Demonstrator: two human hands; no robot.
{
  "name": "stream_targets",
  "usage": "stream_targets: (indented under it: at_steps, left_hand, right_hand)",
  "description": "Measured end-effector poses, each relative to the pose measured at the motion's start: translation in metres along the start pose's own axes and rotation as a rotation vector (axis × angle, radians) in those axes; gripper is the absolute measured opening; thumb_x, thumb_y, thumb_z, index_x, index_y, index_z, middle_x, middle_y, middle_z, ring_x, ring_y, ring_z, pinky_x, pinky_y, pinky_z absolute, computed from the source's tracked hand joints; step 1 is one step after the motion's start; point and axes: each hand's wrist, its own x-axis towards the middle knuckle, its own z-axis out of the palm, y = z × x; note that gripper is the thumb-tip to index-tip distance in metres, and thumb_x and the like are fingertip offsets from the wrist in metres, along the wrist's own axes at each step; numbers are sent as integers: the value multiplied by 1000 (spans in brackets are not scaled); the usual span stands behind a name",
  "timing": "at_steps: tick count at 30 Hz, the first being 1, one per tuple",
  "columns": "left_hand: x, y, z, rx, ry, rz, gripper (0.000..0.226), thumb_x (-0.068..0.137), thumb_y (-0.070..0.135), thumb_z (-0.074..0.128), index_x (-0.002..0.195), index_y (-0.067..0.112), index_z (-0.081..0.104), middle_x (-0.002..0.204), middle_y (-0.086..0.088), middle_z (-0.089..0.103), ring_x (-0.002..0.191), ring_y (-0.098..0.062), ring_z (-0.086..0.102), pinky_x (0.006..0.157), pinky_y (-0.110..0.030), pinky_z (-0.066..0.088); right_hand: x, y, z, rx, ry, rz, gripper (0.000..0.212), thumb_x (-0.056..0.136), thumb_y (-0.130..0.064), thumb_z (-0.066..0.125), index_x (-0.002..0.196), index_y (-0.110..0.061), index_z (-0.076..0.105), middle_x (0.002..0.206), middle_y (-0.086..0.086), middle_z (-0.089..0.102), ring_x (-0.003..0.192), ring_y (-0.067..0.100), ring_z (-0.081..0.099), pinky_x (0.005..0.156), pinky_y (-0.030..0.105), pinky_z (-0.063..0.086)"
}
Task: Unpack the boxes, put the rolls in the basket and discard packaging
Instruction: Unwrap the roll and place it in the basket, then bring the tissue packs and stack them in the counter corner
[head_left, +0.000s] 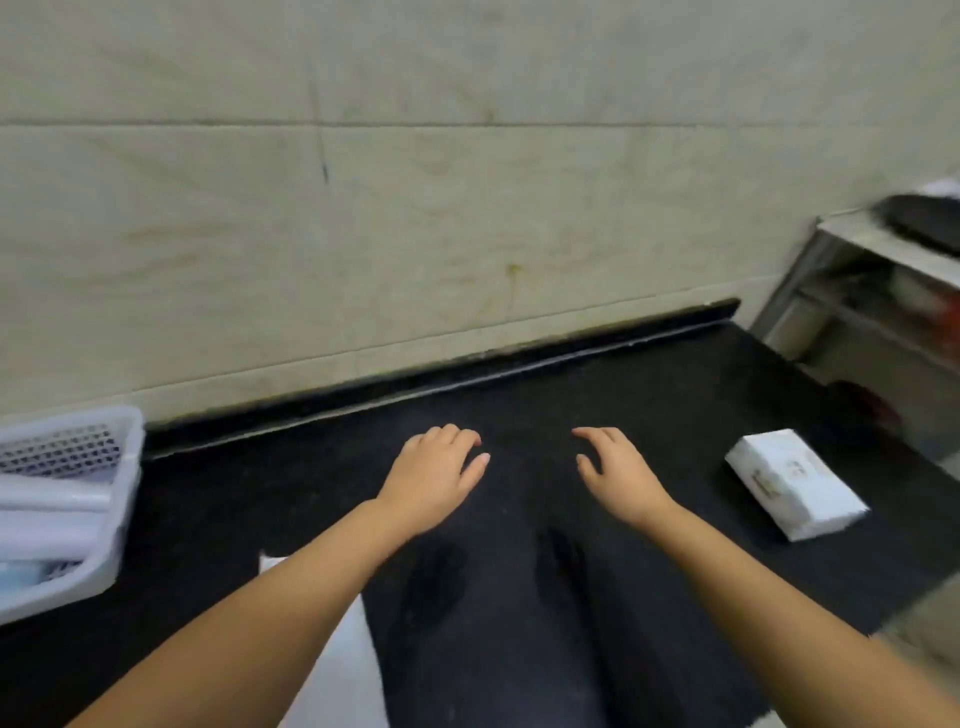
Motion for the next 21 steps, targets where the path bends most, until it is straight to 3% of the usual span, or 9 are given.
stream_targets:
  at_steps: [6, 10, 13, 18, 21]
  left_hand:
    - [93, 136, 61, -39, -121, 165, 36, 96, 40, 35, 119, 18, 51, 111, -3, 59, 103, -23, 53, 88, -36, 41]
    - [120, 204, 108, -49, -237, 180, 37, 97, 39, 34, 121, 17, 49, 116, -4, 57, 107, -23, 52, 92, -37, 41]
    - [119, 227, 143, -37, -341, 151, 38, 97, 40, 33, 123, 17, 47, 120, -5, 54, 112, -23, 49, 95, -37, 40]
    - [93, 230, 189, 56, -368, 135, 37, 94, 38, 39, 121, 15, 50, 124, -6, 50, 113, -24, 47, 95, -35, 40]
    - [75, 230, 203, 98, -294, 135, 37, 85, 31, 59, 115, 9, 58, 119, -13, 59, 110, -31, 57, 98, -42, 44]
  right_hand:
    - [-4, 151, -87, -79, 133, 222, 40, 91, -17, 48, 131, -12, 48, 136, 12, 46, 125, 29, 44, 103, 42, 38]
    - [-5, 221, -113, -213, 110, 371, 50, 90, -31, 50, 137, -20, 38, 146, 9, 34, 133, 29, 32, 102, 46, 36]
    - [-3, 249, -109, -250, 38, 430, 62, 85, -47, 53, 139, -25, 31, 151, 9, 24, 136, 30, 25, 104, 50, 32]
    - [-6, 278, -86, -336, -7, 488, 78, 80, -50, 58, 143, -32, 16, 152, 14, 17, 131, 36, 30, 100, 51, 33]
    - [-4, 286, -80, -346, 41, 520, 82, 79, -53, 55, 145, -32, 11, 141, 17, 31, 121, 37, 39, 97, 49, 34]
